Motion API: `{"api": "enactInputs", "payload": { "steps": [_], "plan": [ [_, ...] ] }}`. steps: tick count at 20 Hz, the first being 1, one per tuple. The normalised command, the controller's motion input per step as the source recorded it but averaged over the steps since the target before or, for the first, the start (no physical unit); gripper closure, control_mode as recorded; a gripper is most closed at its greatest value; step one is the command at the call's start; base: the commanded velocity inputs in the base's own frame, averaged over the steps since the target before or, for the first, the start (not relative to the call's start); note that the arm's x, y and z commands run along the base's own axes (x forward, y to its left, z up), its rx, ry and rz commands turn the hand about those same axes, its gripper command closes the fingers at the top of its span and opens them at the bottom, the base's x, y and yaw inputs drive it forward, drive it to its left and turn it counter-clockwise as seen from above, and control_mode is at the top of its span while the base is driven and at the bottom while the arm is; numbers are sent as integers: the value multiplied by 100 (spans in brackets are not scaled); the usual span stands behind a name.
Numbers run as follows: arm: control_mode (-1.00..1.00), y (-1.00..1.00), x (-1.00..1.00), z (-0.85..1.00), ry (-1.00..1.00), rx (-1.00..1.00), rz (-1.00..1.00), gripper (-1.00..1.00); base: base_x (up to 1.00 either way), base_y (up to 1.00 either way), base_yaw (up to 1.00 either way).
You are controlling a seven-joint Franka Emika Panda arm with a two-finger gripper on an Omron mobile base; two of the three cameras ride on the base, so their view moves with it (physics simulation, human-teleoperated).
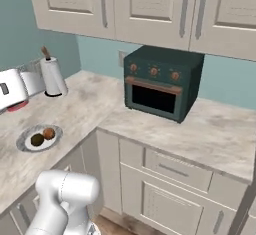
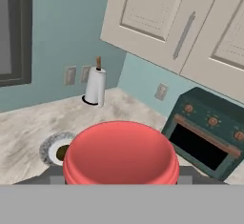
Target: Pick the avocado and bread from the counter and place them on the plate. Then pick the jam from the cabinet and place it next to the plate. Lastly close the cabinet door.
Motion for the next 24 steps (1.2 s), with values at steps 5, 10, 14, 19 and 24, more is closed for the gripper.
{"api": "enactInputs", "payload": {
  "steps": [5, 10, 14, 19, 24],
  "plan": [
    [100, 0, 0, 0, 0, 0, 0, 100, 35, -6, 55],
    [100, 0, 0, 0, 0, 0, 0, 100, 27, -10, 58],
    [100, 0, 0, 0, 0, 0, 0, 100, 24, -5, 61],
    [100, 0, 0, 0, 0, 0, 0, 100, 20, -9, 62],
    [100, 0, 0, 0, 0, 0, 0, 100, 11, -9, 63]
  ]
}}
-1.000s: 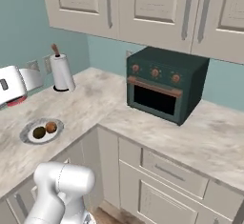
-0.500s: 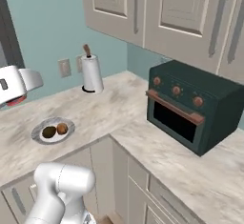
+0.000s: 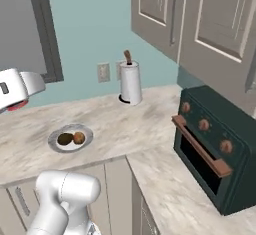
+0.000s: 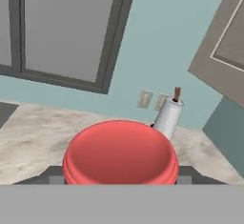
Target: Pick the avocado and bread from the counter and place them on the plate. Then pick the jam from the cabinet and place it next to the plate. Lastly close the cabinet door.
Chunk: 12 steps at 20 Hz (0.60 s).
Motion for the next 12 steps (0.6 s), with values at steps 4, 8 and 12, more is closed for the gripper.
{"api": "enactInputs", "payload": {
  "steps": [4, 8, 12],
  "plan": [
    [100, 0, 0, 0, 0, 0, 0, 100, 10, -3, 62],
    [100, 0, 0, 0, 0, 0, 0, 100, 12, 0, 62],
    [100, 0, 0, 0, 0, 0, 0, 100, 10, 0, 57]
  ]
}}
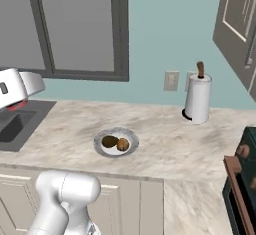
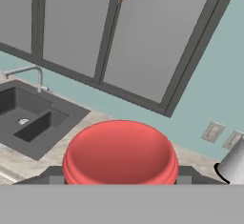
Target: Pick the avocado and bread from the counter and place them on the plate. Then pick the jam from the cabinet and place it next to the plate. Lastly close the cabinet door.
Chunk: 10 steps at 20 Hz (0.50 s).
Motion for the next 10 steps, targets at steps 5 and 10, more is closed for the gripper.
{"api": "enactInputs", "payload": {
  "steps": [5, 10],
  "plan": [
    [100, 0, 0, 0, 0, 0, 0, 100, 4, 0, 39],
    [-100, 0, 1, 0, 0, 0, 1, 100, 6, 0, 4]
  ]
}}
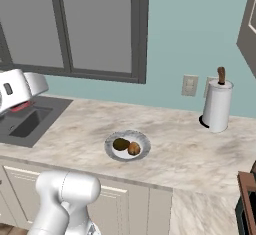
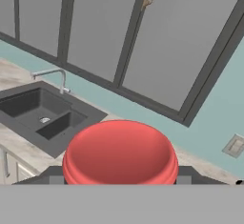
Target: Pick the avocado and bread from the counter and place them on the plate. Then pick the jam from the cabinet and place it next to the plate. Lastly close the cabinet door.
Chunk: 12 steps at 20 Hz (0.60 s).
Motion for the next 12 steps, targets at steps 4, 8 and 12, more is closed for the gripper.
{"api": "enactInputs", "payload": {
  "steps": [4, 8, 12],
  "plan": [
    [-100, 0, 0, -6, 0, 0, 0, 100, 0, 0, 0],
    [-100, 36, 16, -54, -1, 0, 0, 100, 0, 0, 0],
    [-100, 36, 27, -66, -1, 0, 0, 100, 0, 0, 0]
  ]
}}
